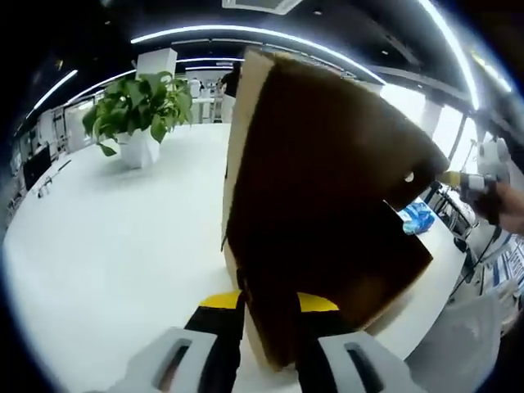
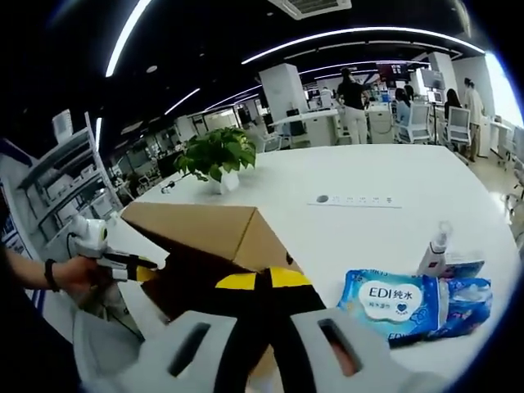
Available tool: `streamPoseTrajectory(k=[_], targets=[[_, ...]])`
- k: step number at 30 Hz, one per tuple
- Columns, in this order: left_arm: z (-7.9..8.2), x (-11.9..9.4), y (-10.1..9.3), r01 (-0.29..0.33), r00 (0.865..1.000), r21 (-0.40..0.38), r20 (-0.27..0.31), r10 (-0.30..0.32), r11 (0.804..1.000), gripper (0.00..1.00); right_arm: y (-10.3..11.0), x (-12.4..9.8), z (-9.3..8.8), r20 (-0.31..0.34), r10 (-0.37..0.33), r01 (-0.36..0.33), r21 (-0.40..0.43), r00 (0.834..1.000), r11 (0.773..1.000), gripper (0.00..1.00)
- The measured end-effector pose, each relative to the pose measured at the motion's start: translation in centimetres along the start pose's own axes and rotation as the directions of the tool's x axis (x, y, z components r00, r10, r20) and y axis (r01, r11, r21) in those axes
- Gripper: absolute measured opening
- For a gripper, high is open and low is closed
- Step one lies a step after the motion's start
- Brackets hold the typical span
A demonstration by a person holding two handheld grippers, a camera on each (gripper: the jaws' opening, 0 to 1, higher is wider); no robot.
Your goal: Operate the shoe box by opening the lid, removing the specified soft item, and placing it in the target area until the item is outside and the box remains undamaged.
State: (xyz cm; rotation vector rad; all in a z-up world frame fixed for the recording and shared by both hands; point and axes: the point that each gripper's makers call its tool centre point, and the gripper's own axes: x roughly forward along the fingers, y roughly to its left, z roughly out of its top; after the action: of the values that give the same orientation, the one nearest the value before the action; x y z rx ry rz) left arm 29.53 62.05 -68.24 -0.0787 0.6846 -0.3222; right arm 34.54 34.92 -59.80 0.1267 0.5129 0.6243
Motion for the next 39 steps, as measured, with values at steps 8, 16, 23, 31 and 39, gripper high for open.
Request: streamPoseTrajectory(k=[8,16,23,31,39], targets=[[0.5,-0.3,-1.0,0.035,0.999,-0.008,0.041,-0.035,0.999,0.23,0.1,-0.8,-2.2,-0.019,0.007,-0.006,0.026,1.000,1.000,0.00],[0.3,-0.3,-1.4,0.057,0.997,-0.017,0.048,-0.056,0.998,0.23,-0.2,-1.0,-4.2,-0.036,-0.015,0.017,0.042,0.999,0.999,0.00],[-0.3,-0.4,-1.7,0.075,0.996,-0.015,0.041,-0.075,0.997,0.23,-0.1,-1.3,-6.4,-0.068,-0.019,0.024,0.067,0.998,0.997,0.00],[-1.6,-0.9,-1.6,0.072,0.997,0.000,0.021,-0.072,0.997,0.23,0.0,-1.3,-8.5,-0.089,-0.022,0.032,0.112,0.996,0.993,0.00],[-1.6,-1.4,-1.6,0.073,0.997,-0.009,0.027,-0.073,0.997,0.23,0.0,-1.2,-9.4,-0.098,-0.019,0.033,0.146,0.995,0.989,0.00]])
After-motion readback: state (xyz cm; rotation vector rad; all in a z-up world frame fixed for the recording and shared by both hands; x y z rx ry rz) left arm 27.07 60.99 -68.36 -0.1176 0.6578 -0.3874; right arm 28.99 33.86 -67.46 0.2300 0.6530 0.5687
